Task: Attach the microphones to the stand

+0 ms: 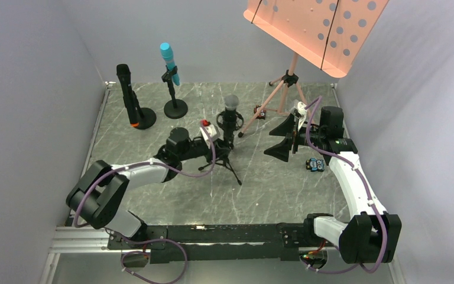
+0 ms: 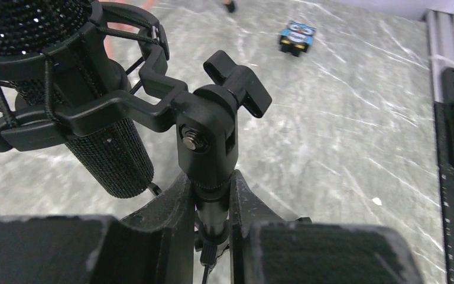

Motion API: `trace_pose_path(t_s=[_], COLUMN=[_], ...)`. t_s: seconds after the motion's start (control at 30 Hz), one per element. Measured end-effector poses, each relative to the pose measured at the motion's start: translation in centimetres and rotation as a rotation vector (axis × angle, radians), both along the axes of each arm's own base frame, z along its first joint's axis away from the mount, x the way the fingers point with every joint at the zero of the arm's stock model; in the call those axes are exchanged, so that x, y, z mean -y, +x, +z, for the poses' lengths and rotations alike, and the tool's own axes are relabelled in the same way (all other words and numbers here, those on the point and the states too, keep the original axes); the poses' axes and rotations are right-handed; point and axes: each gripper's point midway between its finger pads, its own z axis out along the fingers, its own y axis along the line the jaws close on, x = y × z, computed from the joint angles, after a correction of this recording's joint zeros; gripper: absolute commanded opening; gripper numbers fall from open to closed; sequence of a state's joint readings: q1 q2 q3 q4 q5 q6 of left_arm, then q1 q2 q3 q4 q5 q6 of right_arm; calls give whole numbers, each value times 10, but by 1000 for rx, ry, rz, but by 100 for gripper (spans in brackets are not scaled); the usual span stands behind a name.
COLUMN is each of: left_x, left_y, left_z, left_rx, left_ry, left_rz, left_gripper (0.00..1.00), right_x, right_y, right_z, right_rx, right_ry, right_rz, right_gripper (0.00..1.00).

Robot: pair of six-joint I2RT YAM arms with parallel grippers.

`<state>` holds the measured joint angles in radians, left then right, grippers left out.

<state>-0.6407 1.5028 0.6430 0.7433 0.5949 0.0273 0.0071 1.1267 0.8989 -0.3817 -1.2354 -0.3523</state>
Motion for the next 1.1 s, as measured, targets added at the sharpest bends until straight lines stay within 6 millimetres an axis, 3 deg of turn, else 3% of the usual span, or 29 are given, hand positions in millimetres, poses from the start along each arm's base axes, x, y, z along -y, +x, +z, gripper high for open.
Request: trace_pose_path(t_s=[0.17, 0.3, 0.53, 0.67, 0.8, 0.93, 1.1], left_x=[-45, -68, -68, -65, -63, -60, -60], left_y=[38, 82, 185, 228, 249, 250, 249], left_z=[14, 32, 67, 62, 33, 9, 7], left_rx=[-16, -17, 51, 59, -5, -50, -42], left_ry=[-7, -15, -48, -57, -50, -33, -24], left_rz=[125, 190, 229, 248, 260, 250, 245], left_gripper=[0, 0, 0, 0, 0, 5, 37], right_x=[0, 0, 0, 0, 1, 1, 1], right_y=[0, 0, -1, -1, 0, 1, 3], right_z=[0, 0, -1, -3, -5, -8, -10], right_rx=[-3, -3, -5, -6, -11, -17, -25], right_ry=[0, 0, -2, -4, -10, -14, -16], right_rz=[0, 0, 1, 3, 3, 5, 7], right_gripper=[100, 100, 100, 100, 100, 100, 100])
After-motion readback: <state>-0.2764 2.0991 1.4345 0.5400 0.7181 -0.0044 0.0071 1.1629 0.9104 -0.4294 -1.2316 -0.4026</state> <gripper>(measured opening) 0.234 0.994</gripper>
